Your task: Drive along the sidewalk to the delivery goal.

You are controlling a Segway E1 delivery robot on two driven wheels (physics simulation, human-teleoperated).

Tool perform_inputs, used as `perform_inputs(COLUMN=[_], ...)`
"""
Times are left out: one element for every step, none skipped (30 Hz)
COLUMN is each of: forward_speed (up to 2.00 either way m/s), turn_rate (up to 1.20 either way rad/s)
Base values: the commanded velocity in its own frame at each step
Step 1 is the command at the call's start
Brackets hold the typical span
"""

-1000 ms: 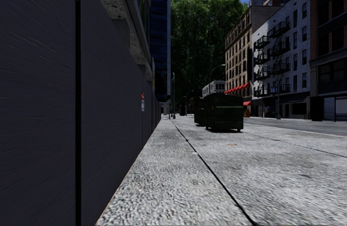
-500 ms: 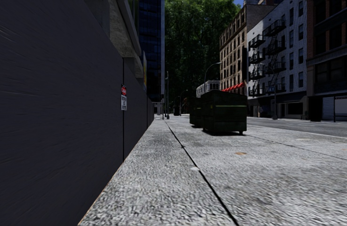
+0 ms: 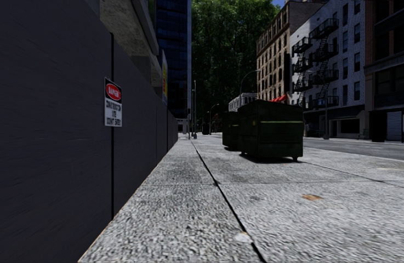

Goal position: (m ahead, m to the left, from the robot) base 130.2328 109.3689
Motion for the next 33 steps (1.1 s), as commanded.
perform_inputs(forward_speed=[2.00, 2.00, 2.00, 2.00, 2.00, 2.00, 2.00, 2.00, 2.00, 2.00, 2.00, 2.00, 2.00, 2.00, 2.00, 2.00, 2.00, 2.00, 2.00, 2.00, 2.00, 2.00, 2.00, 2.00, 2.00, 2.00, 2.00, 2.00, 2.00, 2.00, 2.00, 2.00, 2.00], turn_rate=[0.00, 0.00, 0.00, 0.00, 0.00, 0.00, 0.00, 0.00, 0.00, 0.00, 0.00, 0.00, 0.00, 0.00, 0.00, 0.00, 0.00, 0.00, 0.00, 0.00, 0.00, 0.00, 0.00, 0.00, 0.00, 0.00, 0.00, 0.00, 0.00, 0.00, 0.00, 0.00, 0.00])
